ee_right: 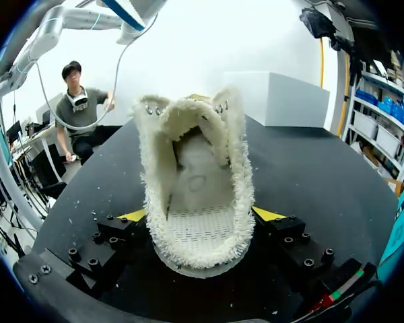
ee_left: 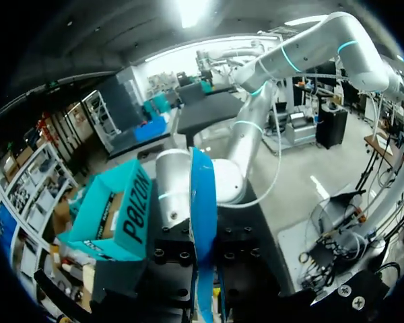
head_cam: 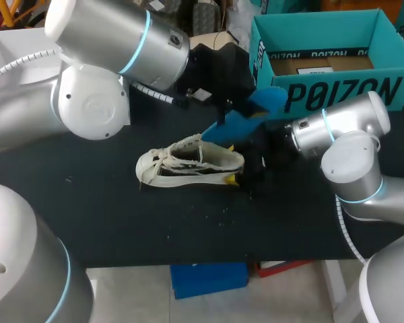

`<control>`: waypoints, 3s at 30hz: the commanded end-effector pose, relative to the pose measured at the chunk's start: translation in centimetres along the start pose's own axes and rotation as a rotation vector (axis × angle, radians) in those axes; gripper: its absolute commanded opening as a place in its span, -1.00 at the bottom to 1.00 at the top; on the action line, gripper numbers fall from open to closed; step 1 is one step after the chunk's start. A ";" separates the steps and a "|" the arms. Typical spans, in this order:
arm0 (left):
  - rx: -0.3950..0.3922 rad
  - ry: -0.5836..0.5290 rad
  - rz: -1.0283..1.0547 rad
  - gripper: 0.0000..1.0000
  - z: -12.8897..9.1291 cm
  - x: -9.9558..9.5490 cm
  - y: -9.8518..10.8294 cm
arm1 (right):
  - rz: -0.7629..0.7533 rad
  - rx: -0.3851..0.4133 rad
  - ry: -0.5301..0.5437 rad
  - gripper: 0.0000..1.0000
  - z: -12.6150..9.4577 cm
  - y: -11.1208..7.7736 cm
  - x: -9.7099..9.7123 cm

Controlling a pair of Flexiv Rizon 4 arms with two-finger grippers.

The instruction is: Take the shoe out of the shoebox, open the shoe tongue, remove and reinsert the insole, then place the shoe into the shoebox

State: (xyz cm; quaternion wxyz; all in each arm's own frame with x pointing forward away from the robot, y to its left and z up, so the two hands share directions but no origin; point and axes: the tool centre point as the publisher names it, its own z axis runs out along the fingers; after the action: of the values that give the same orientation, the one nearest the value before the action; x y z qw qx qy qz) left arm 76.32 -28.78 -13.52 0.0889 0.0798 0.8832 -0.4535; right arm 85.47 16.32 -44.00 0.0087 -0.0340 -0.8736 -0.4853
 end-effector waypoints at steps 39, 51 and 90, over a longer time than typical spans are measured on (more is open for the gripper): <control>0.770 0.134 -0.703 -1.00 -12.0 1.1 -10.2 | 0.001 0.002 0.000 -1.00 0.2 -0.2 -0.1; 0.651 0.112 -0.461 -1.00 -11.9 1.6 -10.6 | 0.001 0.002 0.000 -1.00 0.2 -0.2 -0.1; 0.697 0.253 -0.425 -1.00 -15.5 5.3 -18.3 | 0.001 0.002 0.000 -1.00 0.2 -0.2 -0.1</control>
State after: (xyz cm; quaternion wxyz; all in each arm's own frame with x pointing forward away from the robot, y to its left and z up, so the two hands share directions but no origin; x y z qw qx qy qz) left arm 65.88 -26.50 8.42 -0.1471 -0.0232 0.6760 -0.7217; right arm 85.47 16.31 -44.00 0.0087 -0.0340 -0.8737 -0.4853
